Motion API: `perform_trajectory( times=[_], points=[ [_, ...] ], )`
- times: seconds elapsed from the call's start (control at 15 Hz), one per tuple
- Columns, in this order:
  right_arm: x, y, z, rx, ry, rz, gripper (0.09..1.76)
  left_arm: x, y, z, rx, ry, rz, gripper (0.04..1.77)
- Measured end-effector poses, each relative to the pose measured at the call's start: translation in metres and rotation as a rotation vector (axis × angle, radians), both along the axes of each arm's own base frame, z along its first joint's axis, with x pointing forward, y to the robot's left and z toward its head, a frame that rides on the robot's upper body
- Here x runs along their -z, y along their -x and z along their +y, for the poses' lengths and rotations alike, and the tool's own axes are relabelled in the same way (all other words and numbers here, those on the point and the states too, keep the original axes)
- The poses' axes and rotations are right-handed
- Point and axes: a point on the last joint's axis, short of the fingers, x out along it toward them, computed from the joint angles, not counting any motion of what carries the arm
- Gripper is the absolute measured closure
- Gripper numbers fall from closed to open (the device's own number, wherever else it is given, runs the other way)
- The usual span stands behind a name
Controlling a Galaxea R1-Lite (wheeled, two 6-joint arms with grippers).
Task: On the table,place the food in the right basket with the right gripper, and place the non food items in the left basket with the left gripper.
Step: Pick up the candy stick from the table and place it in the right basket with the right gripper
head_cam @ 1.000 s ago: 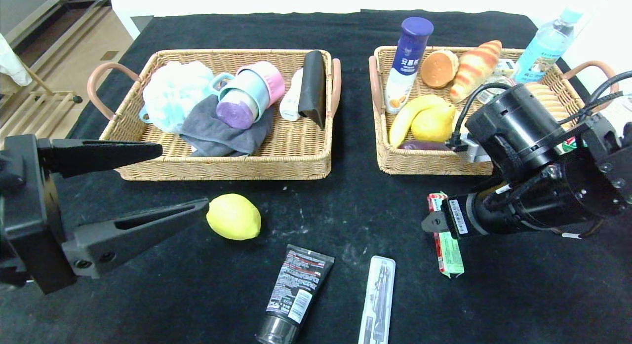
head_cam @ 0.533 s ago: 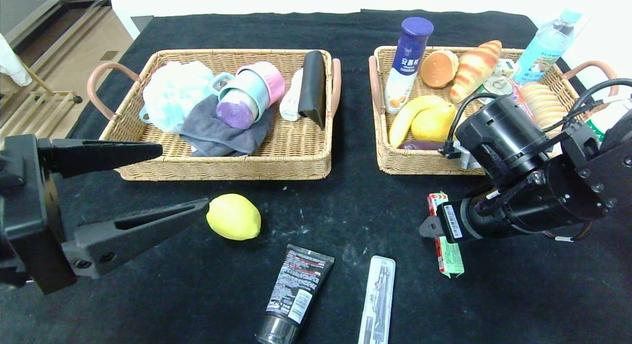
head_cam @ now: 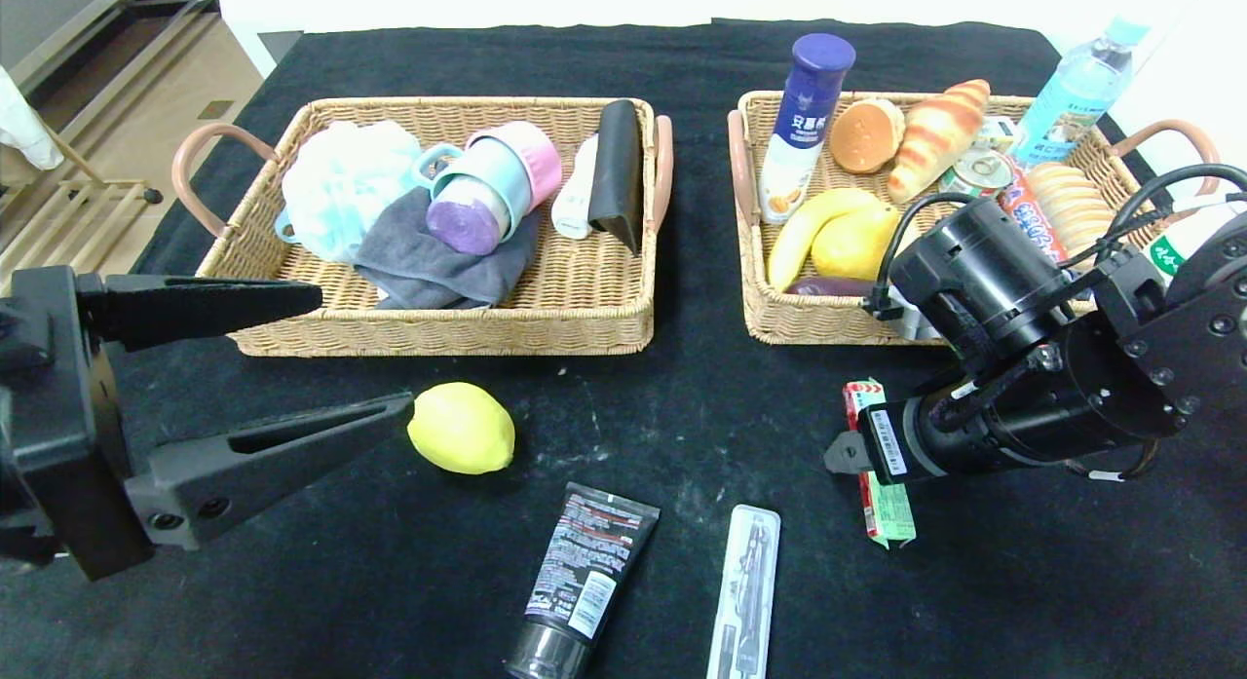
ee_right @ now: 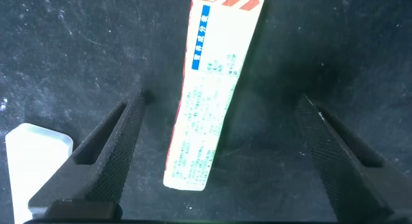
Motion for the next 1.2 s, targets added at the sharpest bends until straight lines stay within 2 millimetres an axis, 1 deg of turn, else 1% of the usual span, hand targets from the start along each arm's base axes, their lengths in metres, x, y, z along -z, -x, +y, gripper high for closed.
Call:
perform_trajectory(
  times=[0.07, 0.2, 0.33, 0.47, 0.53, 0.6, 1.2],
  points=[
    [0.0007, 0.0, 0.0, 0.001, 0.002, 0.002, 0.35, 0.0001, -0.0002, -0.0001, 0.0, 0.0, 0.001, 0.09],
    [0.0015, -0.0007, -0.0008, 0.003, 0.002, 0.005, 0.67, 0.0003, -0.0004, -0.0002, 0.0, -0.001, 0.002, 0.09],
    [0.0025, -0.0019, -0.0011, 0.009, 0.0, 0.008, 0.91, 0.0007, -0.0008, -0.0003, 0.0, -0.002, 0.003, 0.09],
    [0.0032, -0.0023, -0.001, 0.011, 0.0, 0.01, 1.1, 0.0008, -0.0008, -0.0003, 0.0, -0.002, 0.004, 0.09],
    [0.0032, -0.0024, -0.0009, 0.011, -0.002, 0.01, 1.5, 0.0008, -0.0008, -0.0003, -0.001, -0.002, 0.003, 0.09],
    [0.0032, -0.0024, -0.001, 0.013, -0.002, 0.01, 1.53, 0.0008, -0.0008, -0.0003, 0.0, -0.002, 0.003, 0.09],
    [0.0027, -0.0013, -0.0002, 0.008, -0.001, 0.009, 1.53, 0.0005, -0.0005, -0.0002, 0.0, -0.001, 0.001, 0.09]
  ],
)
